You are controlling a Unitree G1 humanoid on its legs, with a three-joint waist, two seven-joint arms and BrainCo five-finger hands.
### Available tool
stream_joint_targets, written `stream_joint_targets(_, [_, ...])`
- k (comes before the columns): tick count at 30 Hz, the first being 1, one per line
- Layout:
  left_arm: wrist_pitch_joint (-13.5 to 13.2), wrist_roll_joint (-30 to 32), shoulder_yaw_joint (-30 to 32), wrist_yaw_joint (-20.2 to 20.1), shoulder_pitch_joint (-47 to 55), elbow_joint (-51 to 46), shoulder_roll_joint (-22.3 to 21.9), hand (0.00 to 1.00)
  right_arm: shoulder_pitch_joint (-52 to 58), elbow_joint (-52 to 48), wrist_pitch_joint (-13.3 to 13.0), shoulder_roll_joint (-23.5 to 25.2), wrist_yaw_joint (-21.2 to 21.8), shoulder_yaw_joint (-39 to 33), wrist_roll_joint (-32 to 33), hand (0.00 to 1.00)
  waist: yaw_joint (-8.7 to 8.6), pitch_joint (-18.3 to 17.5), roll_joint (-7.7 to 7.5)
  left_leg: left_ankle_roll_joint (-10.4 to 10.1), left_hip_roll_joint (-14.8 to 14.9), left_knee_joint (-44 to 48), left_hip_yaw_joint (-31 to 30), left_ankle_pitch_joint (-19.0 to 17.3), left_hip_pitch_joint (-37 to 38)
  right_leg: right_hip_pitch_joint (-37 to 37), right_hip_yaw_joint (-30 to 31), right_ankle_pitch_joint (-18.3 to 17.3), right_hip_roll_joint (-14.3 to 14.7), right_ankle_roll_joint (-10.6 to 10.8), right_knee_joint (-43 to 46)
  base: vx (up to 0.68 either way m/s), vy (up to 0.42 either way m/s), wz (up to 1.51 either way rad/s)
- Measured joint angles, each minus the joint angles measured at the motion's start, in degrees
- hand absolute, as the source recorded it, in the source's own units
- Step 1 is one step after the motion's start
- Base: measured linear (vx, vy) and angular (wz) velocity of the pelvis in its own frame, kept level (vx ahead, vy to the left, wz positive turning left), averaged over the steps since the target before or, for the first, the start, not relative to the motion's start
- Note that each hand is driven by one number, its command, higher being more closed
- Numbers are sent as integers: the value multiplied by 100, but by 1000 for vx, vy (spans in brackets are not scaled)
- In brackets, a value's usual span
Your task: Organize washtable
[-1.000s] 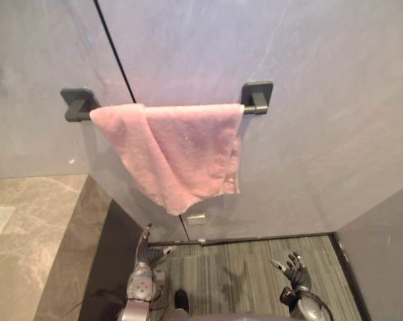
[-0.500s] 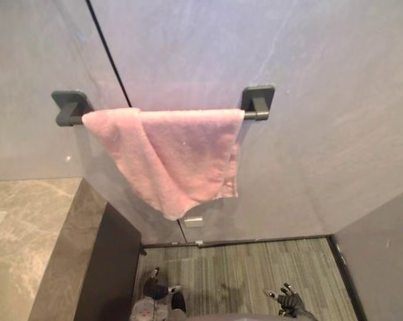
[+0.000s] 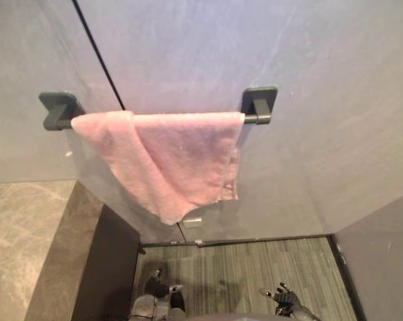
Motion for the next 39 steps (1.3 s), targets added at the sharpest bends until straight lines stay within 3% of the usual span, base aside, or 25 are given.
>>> stream_joint_targets(3, [-1,83,-97,-7,-53,44,29,0,-129,76,10,-1,62,102,-170,0,-76,35,-43,1,-1,0,-29,0,-3,10,-35,-5,-1,0,3,-5,-7,5])
stream_joint_targets(12, [11,247,-431,1,-151,75,71,0,-181,92,62,-13,114,309,-252,0,-85,53,-75,8,-8,0,-24,-14,-13,8,-31,-9,-8,5,-17,0,0,0])
stream_joint_targets(39, [118,367,-480,-1,-220,84,60,0,-248,83,121,-28,238,696,-290,0,-100,73,-129,-11,-9,0,-22,-35,-11,48,-46,-8,-10,4,-79,0,0,0])
